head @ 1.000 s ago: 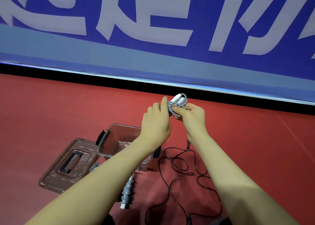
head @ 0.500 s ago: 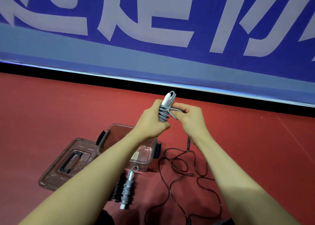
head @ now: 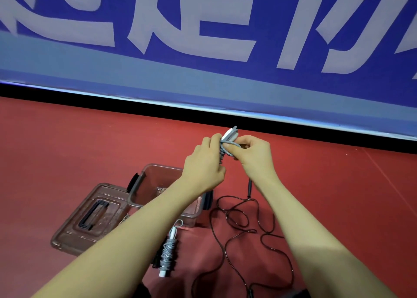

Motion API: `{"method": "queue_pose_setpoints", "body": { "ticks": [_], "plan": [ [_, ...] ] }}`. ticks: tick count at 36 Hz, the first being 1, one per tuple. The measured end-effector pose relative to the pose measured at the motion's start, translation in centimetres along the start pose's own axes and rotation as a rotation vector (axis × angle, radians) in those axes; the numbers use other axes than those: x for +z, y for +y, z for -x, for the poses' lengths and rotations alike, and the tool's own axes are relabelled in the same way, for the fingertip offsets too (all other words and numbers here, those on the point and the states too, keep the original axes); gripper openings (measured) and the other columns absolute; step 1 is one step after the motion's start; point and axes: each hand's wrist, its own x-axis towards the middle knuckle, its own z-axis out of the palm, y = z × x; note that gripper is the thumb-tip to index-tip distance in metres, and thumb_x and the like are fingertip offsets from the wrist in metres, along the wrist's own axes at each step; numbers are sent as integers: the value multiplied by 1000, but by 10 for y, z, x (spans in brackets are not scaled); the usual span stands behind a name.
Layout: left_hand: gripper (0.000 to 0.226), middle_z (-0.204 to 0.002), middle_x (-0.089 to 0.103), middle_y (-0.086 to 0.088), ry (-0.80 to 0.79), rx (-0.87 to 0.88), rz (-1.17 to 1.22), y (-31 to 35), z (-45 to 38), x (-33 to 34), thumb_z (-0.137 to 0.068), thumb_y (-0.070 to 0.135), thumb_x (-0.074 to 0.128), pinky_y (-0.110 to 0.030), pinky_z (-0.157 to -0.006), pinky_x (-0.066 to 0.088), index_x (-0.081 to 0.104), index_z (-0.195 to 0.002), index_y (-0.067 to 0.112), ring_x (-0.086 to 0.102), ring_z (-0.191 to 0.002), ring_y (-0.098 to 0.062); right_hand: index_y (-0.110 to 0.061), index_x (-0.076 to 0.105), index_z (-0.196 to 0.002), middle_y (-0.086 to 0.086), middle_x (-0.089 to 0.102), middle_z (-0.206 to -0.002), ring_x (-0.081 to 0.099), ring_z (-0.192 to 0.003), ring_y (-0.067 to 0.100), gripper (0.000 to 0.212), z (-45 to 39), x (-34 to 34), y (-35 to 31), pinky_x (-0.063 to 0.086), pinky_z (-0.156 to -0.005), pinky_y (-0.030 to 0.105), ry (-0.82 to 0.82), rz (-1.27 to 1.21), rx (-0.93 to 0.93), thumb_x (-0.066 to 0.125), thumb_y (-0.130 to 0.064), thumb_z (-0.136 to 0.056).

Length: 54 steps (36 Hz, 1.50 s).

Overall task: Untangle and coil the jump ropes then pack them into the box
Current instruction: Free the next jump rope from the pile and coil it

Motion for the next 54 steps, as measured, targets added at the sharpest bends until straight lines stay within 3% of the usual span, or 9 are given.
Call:
{"method": "queue_pose_setpoints", "body": {
  "ticks": [4, 8, 13, 19, 29, 36, 43, 48, 54],
  "plan": [
    [58, -108, 41, -5, 58, 3, -73, 1, 0, -1, -81, 19, 54, -32, -58, 33, 31, -135, 15, 50, -87, -28, -11, 69, -73, -7, 65, -66, 56, -59, 1, 9, 2, -2, -4, 45, -62, 20, -15, 63, -34, 75, -16, -78],
    [47, -113, 41, -8, 18, -61, -265, 4, 1, 1, -87, 18, 49, -34, -57, 32, 32, -130, 12, 51, -89, -30, -11, 60, -61, -1, 59, -57, 53, -62, 26, 31, 5, 1, -1, 44, -60, 37, 43, 346, -101, 70, -34, -79],
    [36, -111, 42, -9, 22, -121, -253, 1, 0, 1, -89, 16, 48, -34, -57, 32, 35, -122, 10, 51, -85, -31, -11, 63, -76, -10, 52, -59, 42, -56, 9, 19, 9, 5, -4, 35, -58, 30, -71, 319, -119, 60, -24, -89],
    [36, -105, 41, -6, 60, -144, -160, -5, -3, -2, -85, 17, 52, -33, -56, 31, 37, -117, 12, 39, -74, -24, -12, 63, -91, -8, 61, -66, 55, -56, 2, 4, 8, 6, -8, 44, -64, 21, -24, 95, -10, 59, -12, -91],
    [38, -104, 43, -3, 72, -133, -102, -5, -4, -2, -82, 12, 52, -33, -54, 31, 38, -117, 15, 42, -70, -26, -10, 61, -72, 0, 59, -64, 51, -49, 0, 16, 7, 5, -6, 42, -53, 13, 106, -169, 30, 64, -3, -86],
    [35, -102, 44, 1, 64, -54, -222, -10, -1, -1, -82, 11, 50, -29, -46, 15, 41, -115, 19, 42, -72, -26, -6, 61, -72, 3, 59, -61, 52, -51, 8, 13, 3, 2, -1, 44, -57, 25, 133, -64, 115, 70, -6, -81],
    [40, -108, 46, 2, 68, 0, -344, -11, -1, -4, -84, 11, 49, -33, -59, 23, 40, -121, 22, 49, -86, -26, -21, 62, -95, 8, 52, -57, 48, -57, 18, 28, 3, 0, 1, 42, -62, 31, 46, 24, 75, 70, -2, -76],
    [37, -106, 46, 3, 81, 35, -386, -16, -2, -4, -84, 11, 50, -32, -61, 23, 41, -117, 23, 33, -76, -21, -23, 70, -77, 11, 48, -59, 42, -59, 20, 23, 4, -3, 0, 38, -62, 31, -13, 58, 66, 71, -1, -74],
    [43, -107, 50, 3, 35, 77, -414, -18, -1, -8, -81, 9, 54, -32, -64, 24, 42, -120, 23, 49, -87, -26, -14, 67, -77, 3, 56, -58, 50, -56, 14, 15, 2, -4, 2, 43, -60, 30, -78, 71, 157, 75, -2, -74]
  ]
}}
